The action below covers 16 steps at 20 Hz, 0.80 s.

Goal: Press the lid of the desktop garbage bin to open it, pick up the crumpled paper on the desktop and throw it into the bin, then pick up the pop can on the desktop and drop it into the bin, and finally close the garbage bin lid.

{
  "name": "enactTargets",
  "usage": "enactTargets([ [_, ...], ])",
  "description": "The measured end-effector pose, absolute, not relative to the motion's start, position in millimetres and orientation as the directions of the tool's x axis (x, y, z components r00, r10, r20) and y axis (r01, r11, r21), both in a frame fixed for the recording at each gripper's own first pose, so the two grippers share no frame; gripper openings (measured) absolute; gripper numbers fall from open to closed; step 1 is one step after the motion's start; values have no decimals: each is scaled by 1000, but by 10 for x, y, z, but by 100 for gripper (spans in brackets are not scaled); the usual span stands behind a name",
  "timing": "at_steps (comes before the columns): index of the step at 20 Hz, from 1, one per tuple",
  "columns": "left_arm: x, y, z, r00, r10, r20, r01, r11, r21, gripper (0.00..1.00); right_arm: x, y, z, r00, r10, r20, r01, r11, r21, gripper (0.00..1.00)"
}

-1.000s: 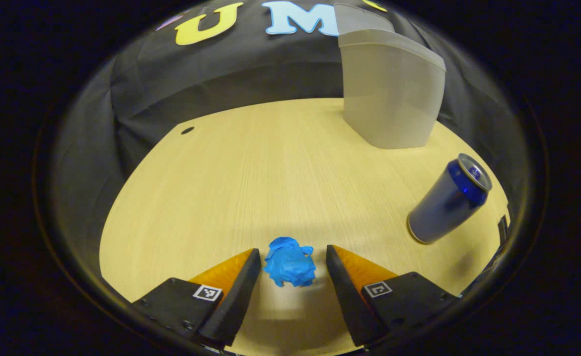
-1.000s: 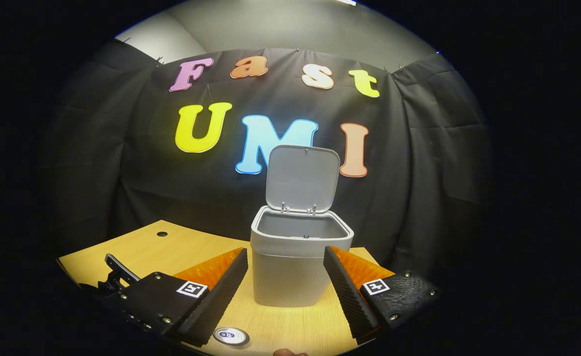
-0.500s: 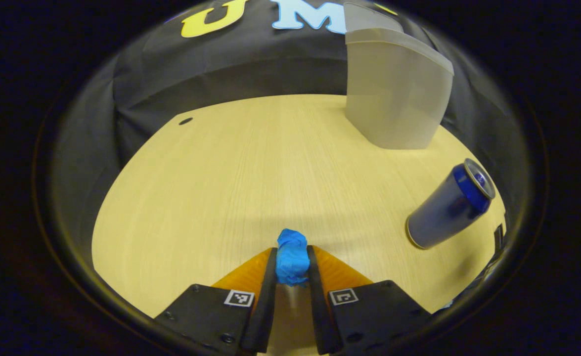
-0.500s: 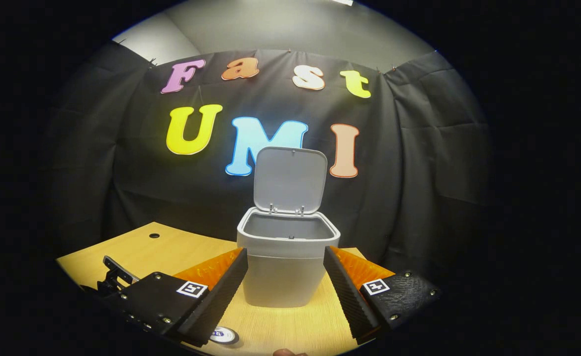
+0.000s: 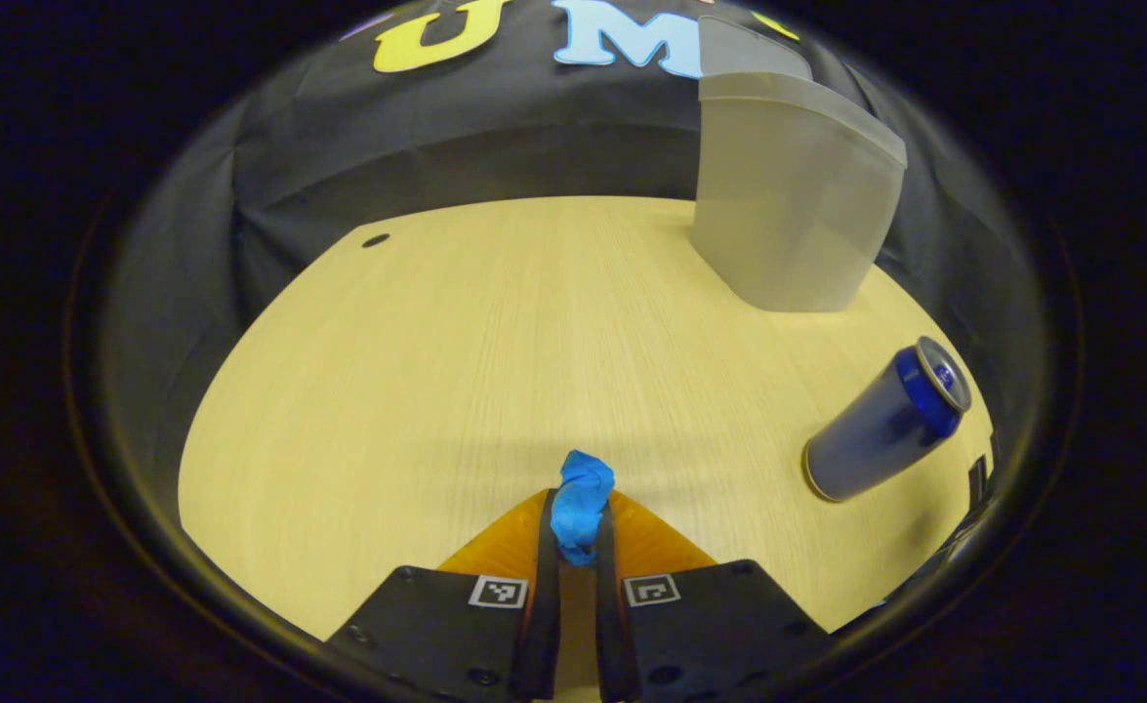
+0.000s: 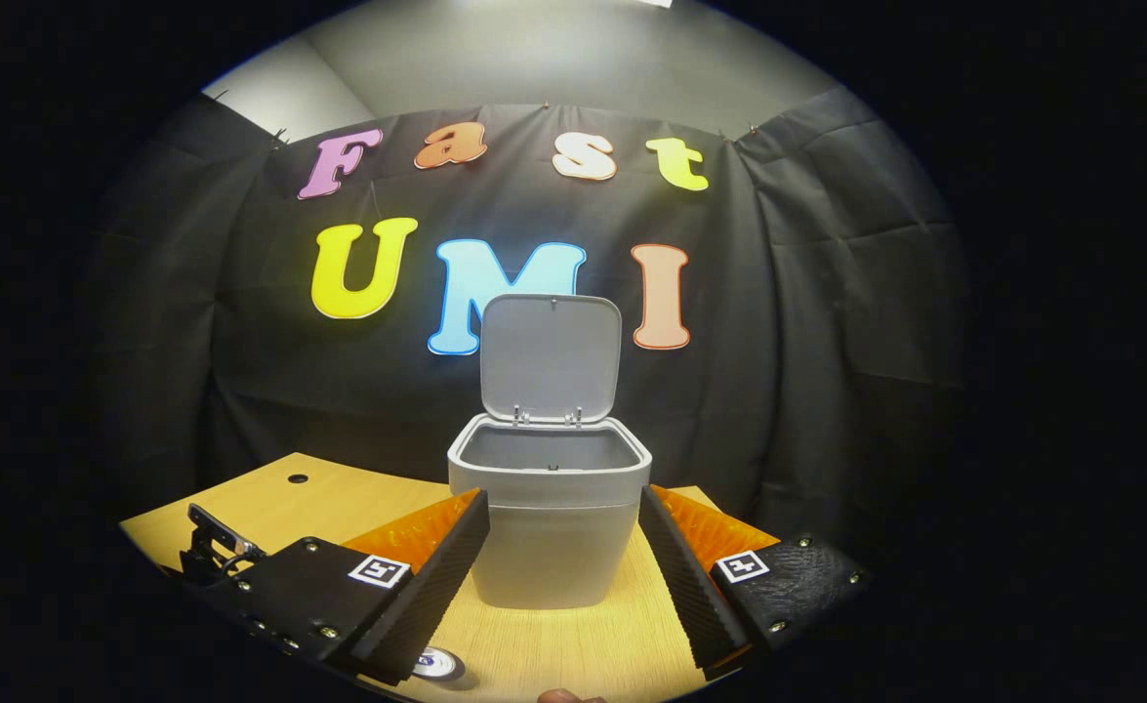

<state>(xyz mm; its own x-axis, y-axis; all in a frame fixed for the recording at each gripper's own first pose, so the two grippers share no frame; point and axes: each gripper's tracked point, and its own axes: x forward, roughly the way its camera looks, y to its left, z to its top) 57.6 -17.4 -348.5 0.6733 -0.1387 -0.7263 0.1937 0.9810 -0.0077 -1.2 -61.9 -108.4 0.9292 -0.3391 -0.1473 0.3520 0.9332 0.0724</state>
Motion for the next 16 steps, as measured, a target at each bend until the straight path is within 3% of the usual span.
enactTargets([
  [6,1100,-278,-2732,765,-189,-616,188,980,-68,20,10,-717,-1111,926,-353,-133,362,930,57,98],
  [16,1469,-613,-1645,866,-259,-427,236,966,-107,22,36,-775,-1141,924,-360,-126,369,928,55,98],
])
